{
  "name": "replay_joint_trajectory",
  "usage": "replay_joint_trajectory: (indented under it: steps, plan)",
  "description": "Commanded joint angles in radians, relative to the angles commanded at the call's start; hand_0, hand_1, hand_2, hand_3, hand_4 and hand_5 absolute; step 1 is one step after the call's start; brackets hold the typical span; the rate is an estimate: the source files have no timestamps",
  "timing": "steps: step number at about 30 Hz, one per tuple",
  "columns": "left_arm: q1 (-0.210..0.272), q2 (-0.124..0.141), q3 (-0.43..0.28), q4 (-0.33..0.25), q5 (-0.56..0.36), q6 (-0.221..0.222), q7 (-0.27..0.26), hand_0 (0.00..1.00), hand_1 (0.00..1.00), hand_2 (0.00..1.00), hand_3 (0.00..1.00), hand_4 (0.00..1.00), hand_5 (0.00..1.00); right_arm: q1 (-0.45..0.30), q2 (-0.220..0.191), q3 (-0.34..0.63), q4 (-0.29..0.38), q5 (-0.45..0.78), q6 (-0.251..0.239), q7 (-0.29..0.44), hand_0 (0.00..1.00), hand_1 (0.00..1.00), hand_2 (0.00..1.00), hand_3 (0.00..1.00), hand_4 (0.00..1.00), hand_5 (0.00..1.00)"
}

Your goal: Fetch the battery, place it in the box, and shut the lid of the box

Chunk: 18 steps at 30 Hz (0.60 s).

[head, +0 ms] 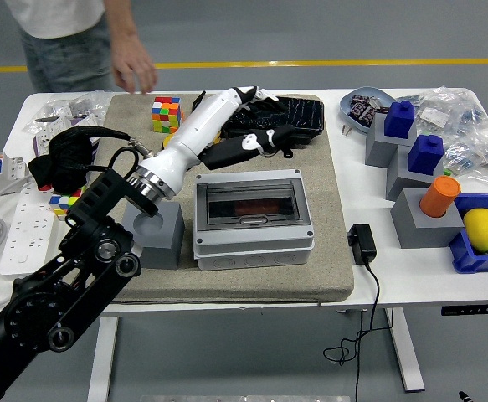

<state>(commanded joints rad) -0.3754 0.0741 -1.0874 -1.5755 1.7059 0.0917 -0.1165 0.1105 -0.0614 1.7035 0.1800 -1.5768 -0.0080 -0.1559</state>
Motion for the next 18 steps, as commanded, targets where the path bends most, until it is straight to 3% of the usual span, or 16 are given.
replay_joint_trajectory:
  steps: [3, 4, 6, 9, 10, 14, 18]
  plan:
    - [0.042, -0.005, -0.062, -0.002, -0.124, -0.025, -0.063, 0.785, 0.832, 0.809, 0.78, 0.998, 0.989, 0.0, 0.001, -0.003, 0.0, 0.006, -0.001, 0.003, 0.916, 0.82, 0.789, 0.798, 0.998, 0.962]
    - [0.061, -0.009, -0.093, 0.003, -0.169, -0.043, -0.074, 0.879, 0.909, 0.877, 0.836, 0.998, 0.998, 0.0, 0.002, -0.002, 0.0, 0.006, 0.0, 0.003, 0.916, 0.82, 0.79, 0.798, 0.998, 0.962]
    - [0.086, -0.01, -0.14, 0.015, -0.254, -0.062, -0.088, 0.879, 0.909, 0.877, 0.836, 0.998, 0.998, -0.001, 0.003, -0.002, 0.0, 0.008, -0.001, 0.005, 0.916, 0.82, 0.79, 0.798, 0.998, 0.962]
    - [0.114, 0.005, -0.195, 0.048, -0.383, -0.079, -0.102, 0.879, 0.909, 0.877, 0.836, 0.998, 0.998, -0.003, 0.005, 0.0, 0.0, 0.008, -0.001, 0.004, 0.916, 0.82, 0.79, 0.798, 0.998, 0.962]
    - [0.12, 0.01, -0.205, 0.057, -0.423, -0.081, -0.104, 0.921, 0.968, 0.941, 0.891, 0.998, 0.998, -0.004, 0.005, 0.0, 0.0, 0.008, -0.001, 0.005, 0.916, 0.82, 0.79, 0.798, 0.998, 0.961]
    - [0.137, 0.018, -0.26, 0.108, -0.591, -0.07, -0.123, 0.921, 0.968, 0.941, 0.891, 0.998, 0.998, -0.003, 0.003, 0.002, 0.0, 0.01, -0.003, 0.004, 0.916, 0.82, 0.79, 0.798, 0.998, 0.961]
    - [0.146, -0.001, -0.334, 0.164, -0.754, -0.048, -0.138, 0.928, 0.991, 0.966, 0.908, 0.998, 0.998, 0.0, -0.001, -0.004, 0.0, 0.018, -0.004, 0.007, 0.916, 0.82, 0.79, 0.798, 0.998, 0.961]
